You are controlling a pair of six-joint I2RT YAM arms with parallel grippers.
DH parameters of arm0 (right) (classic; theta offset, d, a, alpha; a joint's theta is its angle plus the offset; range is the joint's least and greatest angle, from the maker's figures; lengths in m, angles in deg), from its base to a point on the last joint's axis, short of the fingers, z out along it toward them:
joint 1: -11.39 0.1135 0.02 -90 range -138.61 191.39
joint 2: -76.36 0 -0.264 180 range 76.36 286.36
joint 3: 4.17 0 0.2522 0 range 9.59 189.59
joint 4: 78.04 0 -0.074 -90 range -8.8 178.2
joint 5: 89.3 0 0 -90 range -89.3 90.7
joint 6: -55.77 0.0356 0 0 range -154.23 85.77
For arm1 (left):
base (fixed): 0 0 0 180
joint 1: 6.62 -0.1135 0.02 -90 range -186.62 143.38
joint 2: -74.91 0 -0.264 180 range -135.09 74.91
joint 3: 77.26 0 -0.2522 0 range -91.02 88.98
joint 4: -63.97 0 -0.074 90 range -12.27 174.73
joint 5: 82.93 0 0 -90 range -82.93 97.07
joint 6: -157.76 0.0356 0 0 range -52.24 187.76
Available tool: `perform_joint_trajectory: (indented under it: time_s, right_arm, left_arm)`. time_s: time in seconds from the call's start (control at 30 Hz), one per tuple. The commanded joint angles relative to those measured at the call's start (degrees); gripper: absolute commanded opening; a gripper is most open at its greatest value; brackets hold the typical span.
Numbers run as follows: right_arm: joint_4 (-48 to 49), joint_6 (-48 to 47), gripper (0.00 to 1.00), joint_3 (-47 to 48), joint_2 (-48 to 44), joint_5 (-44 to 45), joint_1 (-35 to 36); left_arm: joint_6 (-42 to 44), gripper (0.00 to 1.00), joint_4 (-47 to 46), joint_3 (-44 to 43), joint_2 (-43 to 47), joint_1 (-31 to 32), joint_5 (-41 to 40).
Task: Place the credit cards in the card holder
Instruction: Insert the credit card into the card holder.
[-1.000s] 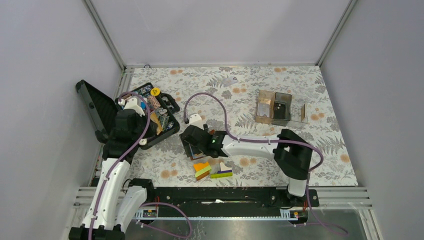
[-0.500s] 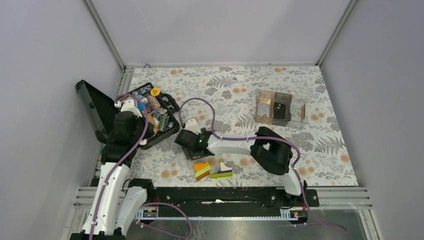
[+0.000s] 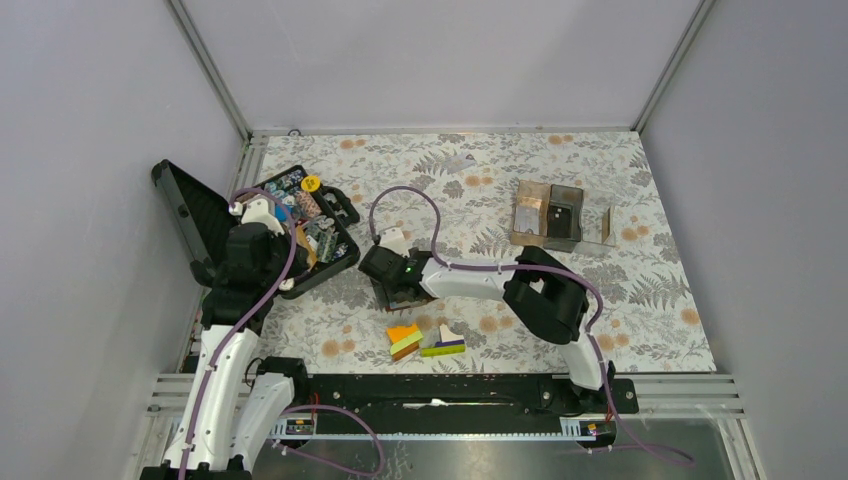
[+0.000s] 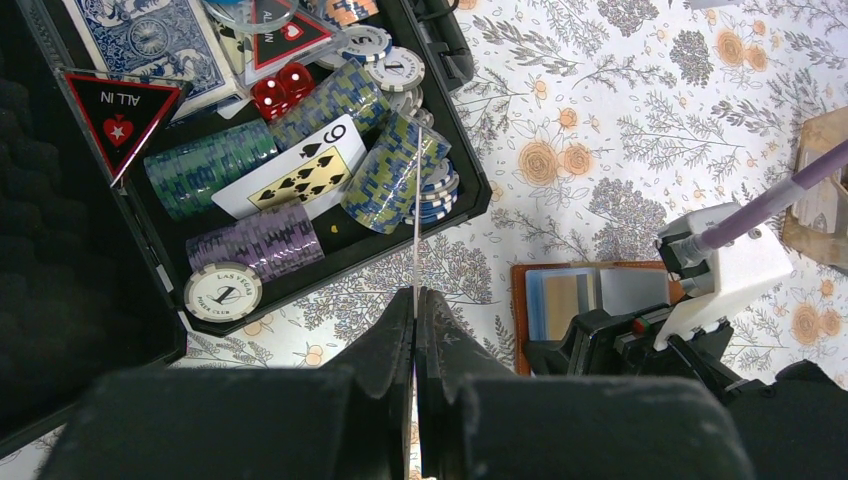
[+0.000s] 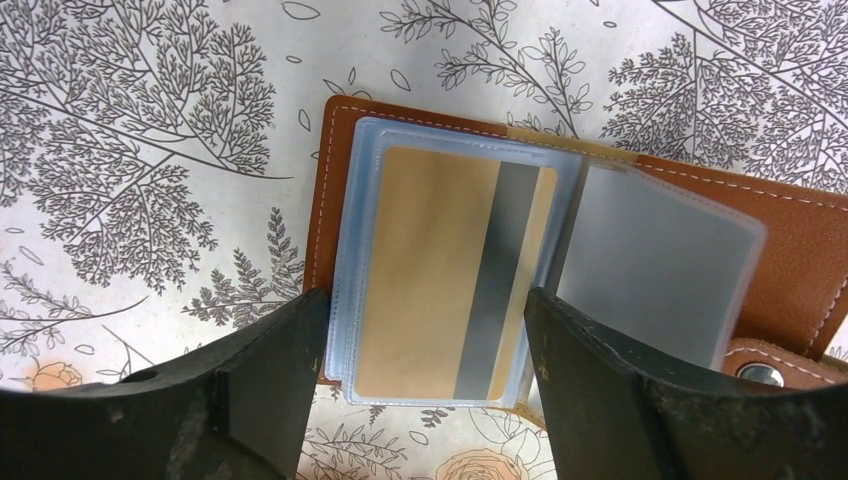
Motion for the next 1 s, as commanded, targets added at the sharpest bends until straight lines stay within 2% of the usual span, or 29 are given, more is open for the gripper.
perform_joint_trajectory:
  time_s: [0.0, 0.53, 0.67, 0.97]
  right_arm:
    - [1.56, 1.90, 0.79, -2.57, -2.14, -4.27, -0.44]
    - [7.43, 3.96, 0.79, -9.90, -6.55, -11.61, -3.37]
    - [7.43, 4.23, 0.74, -10.29, -6.25, -10.79, -3.60]
    - [4.75, 3.76, 0.73, -9.42, -4.19, -6.89, -3.60]
  left_arm:
    - [0.47, 0.00, -2.32, -1.64, 0.30, -0.34, 1.07]
    - [0.60, 0.00, -2.69, -1.54, 0.21, -0.32, 1.79]
    - [0.55, 0.00, -2.74, -1.54, 0.15, -0.27, 1.92]
    - [0.42, 0.00, -2.68, -1.55, 0.07, -0.34, 2.01]
